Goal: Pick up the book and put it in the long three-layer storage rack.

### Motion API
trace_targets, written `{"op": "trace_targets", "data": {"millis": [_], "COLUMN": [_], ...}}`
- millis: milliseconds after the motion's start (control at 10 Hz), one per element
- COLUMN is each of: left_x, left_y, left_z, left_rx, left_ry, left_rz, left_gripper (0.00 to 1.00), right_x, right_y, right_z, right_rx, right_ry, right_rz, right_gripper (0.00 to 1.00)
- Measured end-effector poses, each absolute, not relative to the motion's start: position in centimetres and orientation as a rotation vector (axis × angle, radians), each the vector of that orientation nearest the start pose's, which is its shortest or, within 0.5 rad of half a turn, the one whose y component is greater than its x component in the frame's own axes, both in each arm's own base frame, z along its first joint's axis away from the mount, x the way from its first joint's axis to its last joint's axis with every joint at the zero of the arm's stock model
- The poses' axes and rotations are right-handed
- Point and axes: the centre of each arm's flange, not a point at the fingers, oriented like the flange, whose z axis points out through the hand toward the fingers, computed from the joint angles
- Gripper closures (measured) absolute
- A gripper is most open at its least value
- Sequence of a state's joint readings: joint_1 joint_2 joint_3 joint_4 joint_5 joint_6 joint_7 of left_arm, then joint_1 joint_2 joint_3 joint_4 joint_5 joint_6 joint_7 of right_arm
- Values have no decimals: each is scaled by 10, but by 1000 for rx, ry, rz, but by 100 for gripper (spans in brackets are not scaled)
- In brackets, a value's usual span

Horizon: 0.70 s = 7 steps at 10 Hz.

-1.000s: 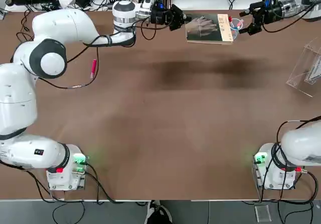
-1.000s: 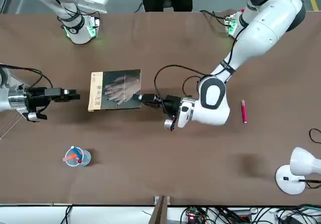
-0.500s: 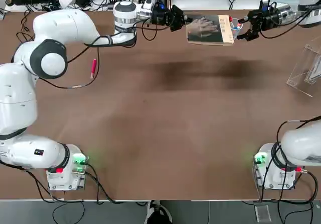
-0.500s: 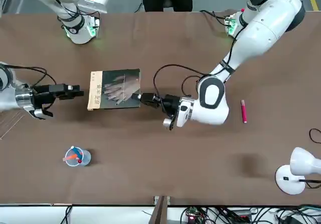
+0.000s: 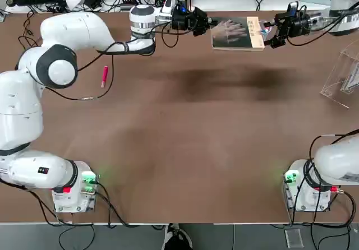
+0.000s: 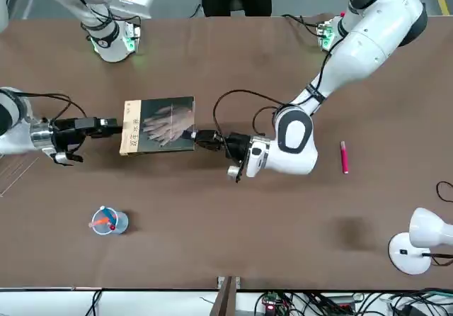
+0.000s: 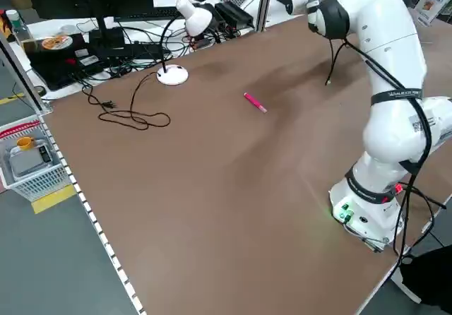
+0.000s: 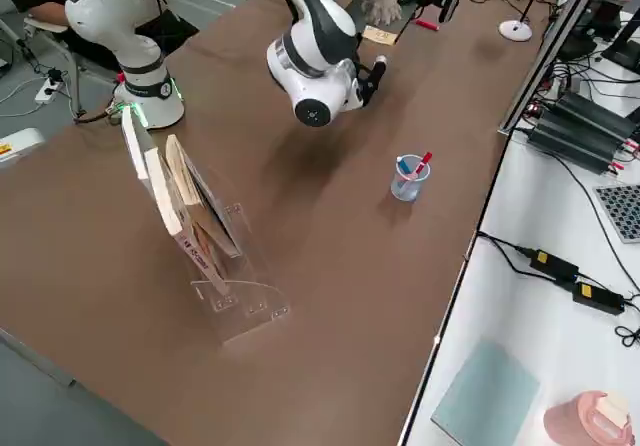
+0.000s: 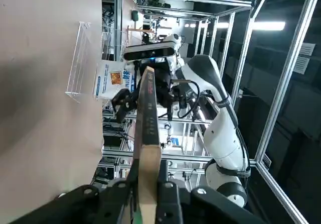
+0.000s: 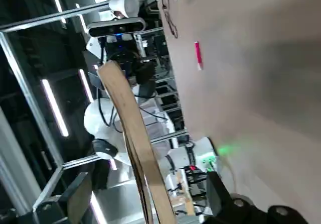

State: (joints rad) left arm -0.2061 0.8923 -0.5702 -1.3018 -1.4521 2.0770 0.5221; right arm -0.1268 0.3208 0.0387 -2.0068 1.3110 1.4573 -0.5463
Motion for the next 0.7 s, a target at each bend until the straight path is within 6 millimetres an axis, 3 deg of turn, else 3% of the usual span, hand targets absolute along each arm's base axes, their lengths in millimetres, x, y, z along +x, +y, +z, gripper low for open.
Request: {"op": "trace_targets", "data": {"millis": [400,700], "left_x": [600,601], "left_y": [-478,-478], "left_z": [317,318], "left_rx": [1510,1510], "left_ry": [-107,-107], "left_rz": [-236,-234], "left_gripper": [97,97], "right_x": [546,539], "right_y": [74,77], "right_z": [320,318], "right_rx": [-1650,-1624], "right_ry": [72,62], "right_rz": [342,373], "right_gripper": [0,6]}}
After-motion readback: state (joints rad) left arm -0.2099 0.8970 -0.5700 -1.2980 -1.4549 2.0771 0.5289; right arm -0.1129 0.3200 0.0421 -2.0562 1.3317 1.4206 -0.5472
